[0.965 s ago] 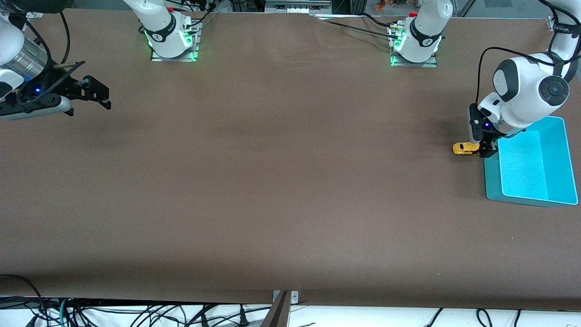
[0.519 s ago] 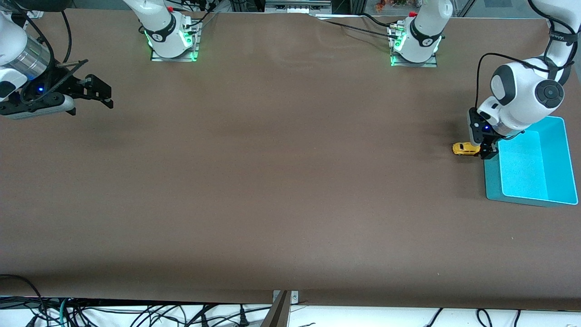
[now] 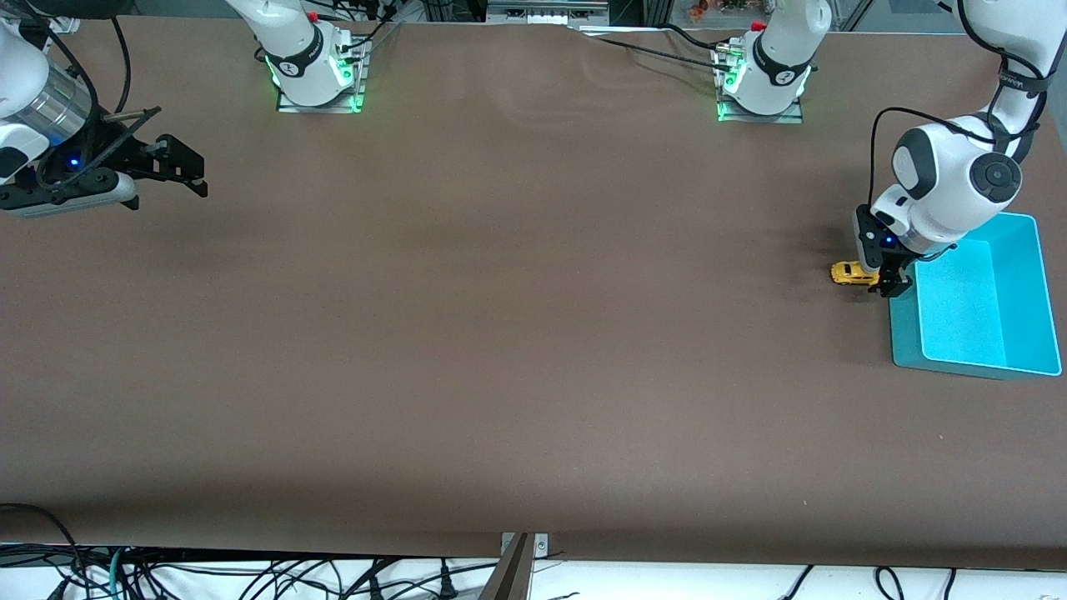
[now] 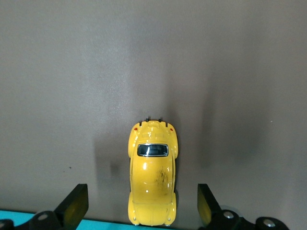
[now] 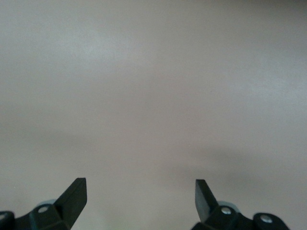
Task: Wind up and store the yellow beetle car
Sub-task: 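Close the left gripper on the yellow car beside the bin, then lift the car with the left gripper and move it over the bin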
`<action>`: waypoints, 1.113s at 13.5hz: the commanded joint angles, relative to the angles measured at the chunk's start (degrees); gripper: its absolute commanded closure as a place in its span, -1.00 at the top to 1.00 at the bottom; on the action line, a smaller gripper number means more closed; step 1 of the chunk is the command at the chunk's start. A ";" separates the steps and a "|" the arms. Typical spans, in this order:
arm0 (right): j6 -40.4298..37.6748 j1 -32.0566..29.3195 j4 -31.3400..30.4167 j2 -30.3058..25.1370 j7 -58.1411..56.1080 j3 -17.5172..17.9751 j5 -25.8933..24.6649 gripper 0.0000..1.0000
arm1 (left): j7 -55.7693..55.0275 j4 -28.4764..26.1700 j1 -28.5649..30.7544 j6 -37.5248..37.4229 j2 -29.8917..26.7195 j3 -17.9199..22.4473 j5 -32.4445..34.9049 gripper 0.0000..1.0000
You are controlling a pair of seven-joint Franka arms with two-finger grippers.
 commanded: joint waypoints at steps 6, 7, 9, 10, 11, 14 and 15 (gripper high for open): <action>-1.67 0.31 1.31 -0.03 0.89 0.08 0.68 1.00 | 1.83 -2.93 1.07 6.57 1.32 -0.24 0.10 1.00; -1.67 0.31 1.31 -0.03 0.63 -0.01 0.68 1.00 | 1.83 -2.93 1.16 6.58 1.32 -0.24 0.01 1.00; -1.67 0.31 1.31 -0.12 0.89 -0.01 0.68 1.00 | 1.92 -2.93 1.07 6.58 1.76 -0.24 -1.12 1.00; -1.67 0.31 1.31 -0.12 1.06 0.08 0.68 1.00 | 1.92 -2.93 1.07 7.01 1.94 -0.24 -1.48 1.00; -1.67 0.31 1.31 -0.12 1.07 0.08 0.68 1.00 | 1.92 -2.93 1.07 7.28 2.29 -0.24 -1.66 1.00; -1.50 0.31 1.31 -0.03 1.15 0.25 0.68 1.00 | 2.18 -2.93 1.07 8.34 2.90 -0.24 -3.85 0.97; -1.32 0.31 1.31 -0.03 1.15 0.69 0.59 1.00 | 3.83 -2.84 0.99 8.25 2.56 -0.24 -3.85 0.23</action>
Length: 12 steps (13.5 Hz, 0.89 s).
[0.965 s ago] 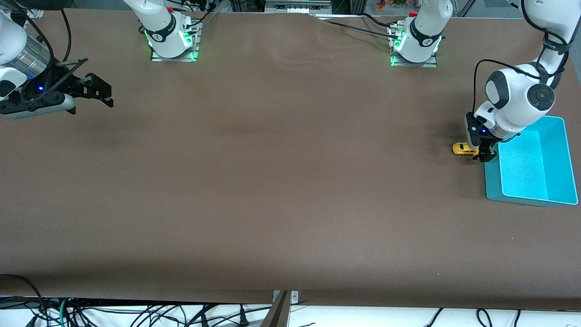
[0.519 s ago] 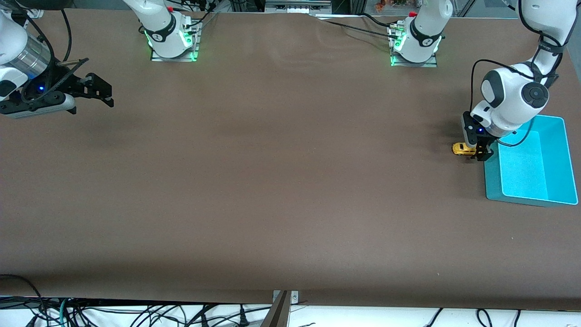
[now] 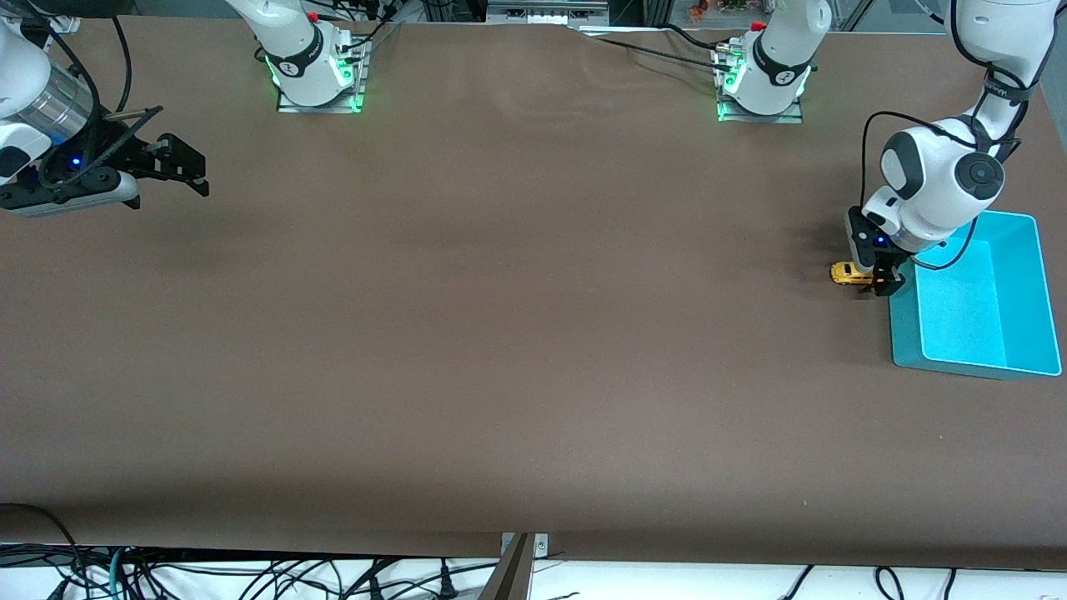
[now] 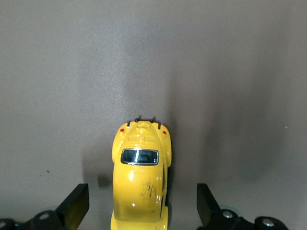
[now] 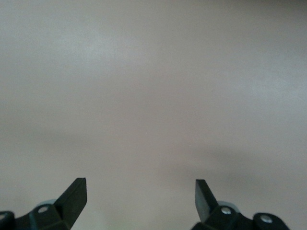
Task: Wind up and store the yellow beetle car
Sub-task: 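Lift the car with the left gripper and move it over the bin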
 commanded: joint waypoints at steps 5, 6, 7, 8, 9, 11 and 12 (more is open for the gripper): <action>-1.45 0.19 1.21 -0.28 1.13 0.53 0.59 1.00 | 3.98 0.33 -0.28 -5.48 -4.17 -0.42 -2.37 -0.97; -1.45 0.19 1.30 -0.37 1.13 0.44 0.59 1.00 | 3.72 0.59 -0.72 -7.94 -5.66 -0.77 -2.37 -0.99; -1.45 0.10 1.30 -0.37 1.13 0.44 0.50 1.00 | 3.45 1.55 -0.89 -11.01 -6.90 -0.94 -2.46 -1.00; -1.45 0.10 1.30 -0.37 1.04 0.27 0.50 1.00 | 3.36 2.95 -1.42 -14.79 -7.61 -1.03 -2.72 -1.00; -1.45 0.10 1.21 -0.37 1.04 0.36 0.50 1.00 | 3.36 5.49 -2.21 -19.35 -8.22 -1.21 -4.20 -0.99; -1.45 0.19 1.21 -0.37 1.04 0.36 0.41 1.00 | 3.28 13.73 -2.56 -30.76 -8.32 -2.17 -4.83 -0.99; -1.45 0.19 1.21 -0.29 1.04 0.36 0.41 1.00 | 3.10 19.00 -2.83 -36.91 -8.05 -2.18 -4.83 -0.98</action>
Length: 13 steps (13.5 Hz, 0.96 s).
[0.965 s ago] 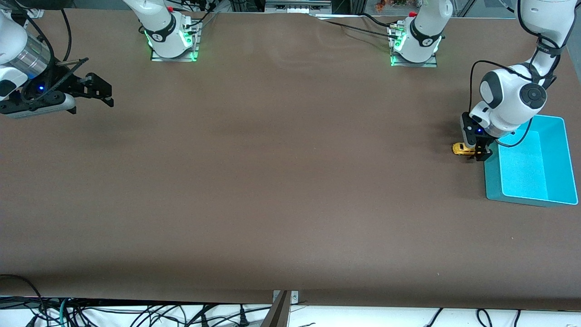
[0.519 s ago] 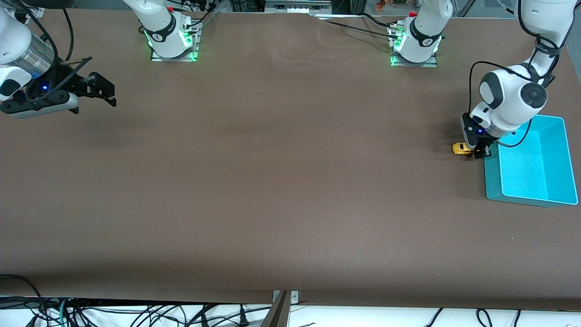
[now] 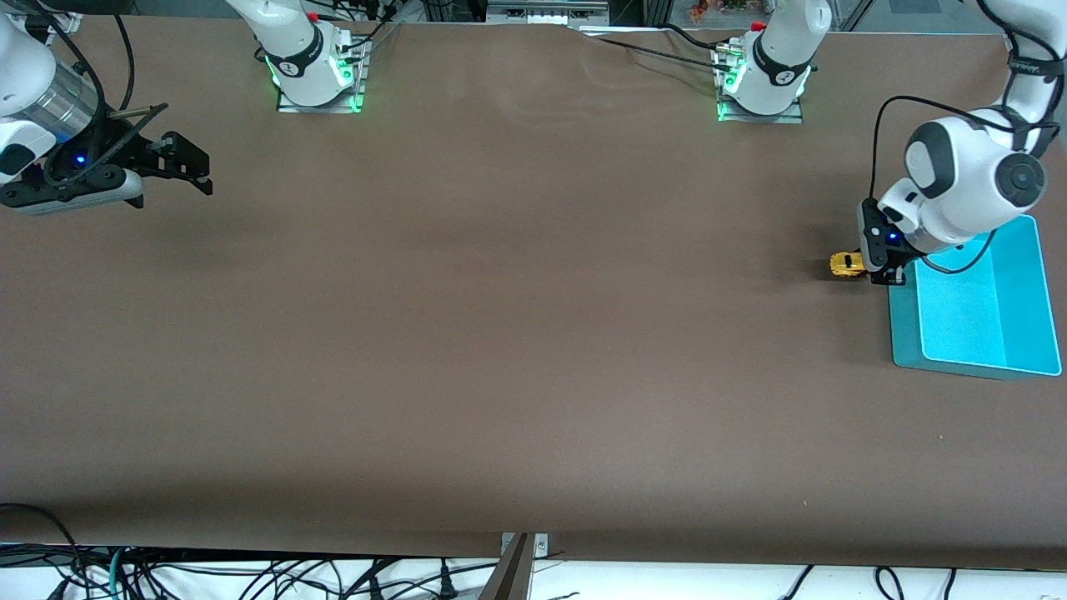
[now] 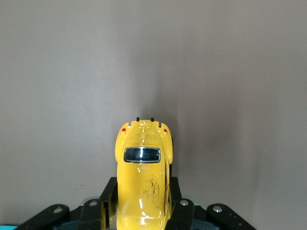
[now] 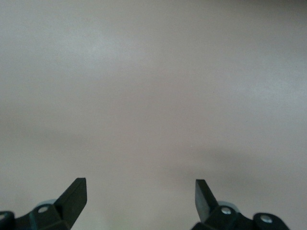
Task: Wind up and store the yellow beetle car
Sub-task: 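Lift the car with the left gripper and move it over the bin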
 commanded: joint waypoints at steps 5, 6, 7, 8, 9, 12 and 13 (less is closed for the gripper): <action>-1.31 0.11 1.09 -0.04 0.88 0.07 0.50 1.00 | 1.96 23.89 0.12 -20.82 4.56 0.27 0.78 -0.96; -1.40 0.11 1.00 -0.04 0.88 0.07 0.50 1.00 | 2.05 24.42 0.47 -20.82 5.26 0.70 1.67 -0.96; -1.40 0.11 1.09 0.04 0.88 0.07 0.50 1.00 | 2.57 25.21 1.17 -20.74 5.88 1.23 1.76 -0.96; -1.40 0.11 1.00 0.04 0.88 0.07 0.50 1.00 | 4.06 26.34 2.31 -20.56 7.27 1.50 1.76 -0.96; -1.40 0.11 1.00 0.04 0.96 0.07 0.50 1.00 | 6.07 27.75 3.71 -20.21 9.12 1.59 1.68 -0.96; -1.40 0.11 1.00 0.04 0.96 0.15 0.59 1.00 | 10.47 28.64 8.19 -15.14 12.38 1.59 1.59 -0.96; -1.40 0.11 1.09 0.04 0.96 0.15 0.59 1.00 | 11.79 28.55 9.95 -13.28 13.34 1.50 1.67 -0.96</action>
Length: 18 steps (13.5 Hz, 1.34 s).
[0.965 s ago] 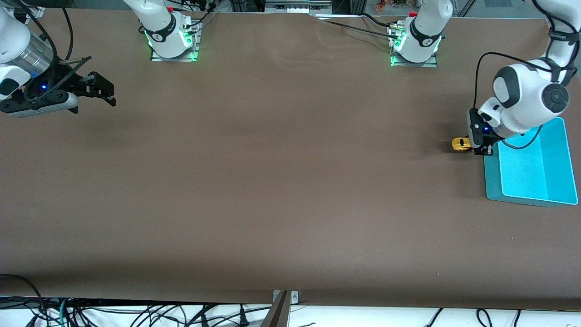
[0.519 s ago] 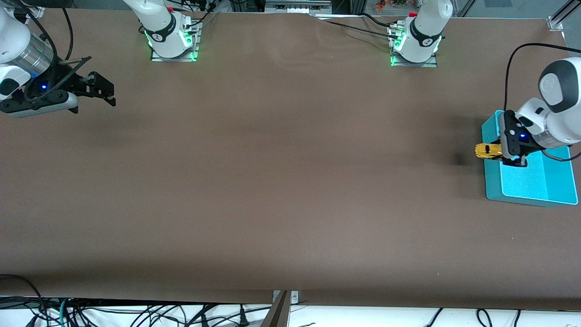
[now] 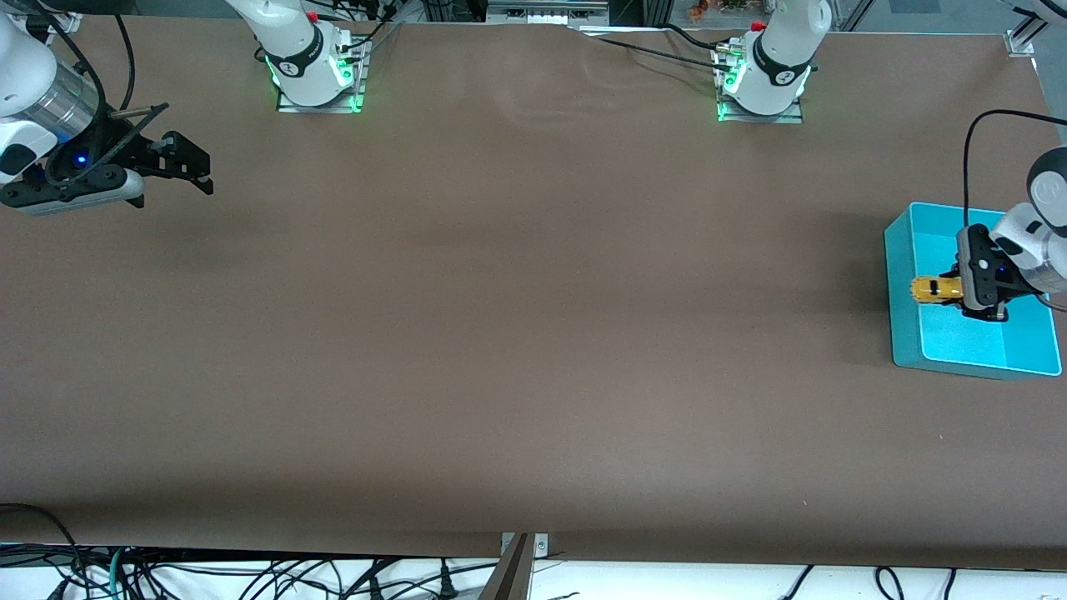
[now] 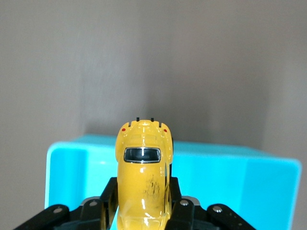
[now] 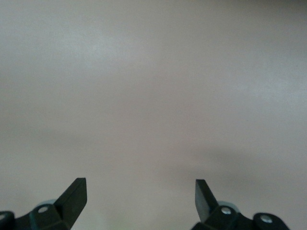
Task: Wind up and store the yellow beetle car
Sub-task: 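Lower the held car into the cyan bin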
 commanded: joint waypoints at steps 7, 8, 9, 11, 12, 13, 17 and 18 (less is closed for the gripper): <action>-1.23 0.09 1.09 -0.05 0.93 0.27 0.59 1.00 | 10.15 -0.53 5.26 8.05 7.30 -0.48 -0.21 -0.96; -1.23 0.09 1.09 -0.05 0.84 0.19 0.68 1.00 | 11.82 -1.85 5.26 10.59 7.39 -0.48 -0.21 -0.96; -1.23 0.00 1.00 -0.05 0.93 0.10 0.68 1.00 | 12.45 -3.86 5.43 13.23 7.39 -0.48 -0.21 -0.96; -1.23 0.00 1.08 -0.05 0.84 0.10 0.68 1.00 | 12.54 -6.86 6.39 16.14 7.39 -0.48 -0.21 -0.96; -1.31 0.00 1.00 -0.14 0.93 0.10 0.68 1.00 | 12.54 -8.09 6.84 17.20 7.39 -0.48 -0.30 -0.96; -2.01 0.00 1.08 -0.22 0.93 0.01 0.68 1.00 | 12.89 -9.15 7.19 18.43 7.39 -0.48 -0.30 -0.96; -1.93 0.09 1.09 0.04 1.20 0.27 0.59 1.00 | 12.89 -9.86 7.63 20.46 7.48 -0.57 -0.30 -0.24; -2.02 0.09 1.09 -0.14 1.19 0.27 0.59 1.00 | 13.07 -9.34 7.54 19.94 7.30 -0.66 -0.30 0.08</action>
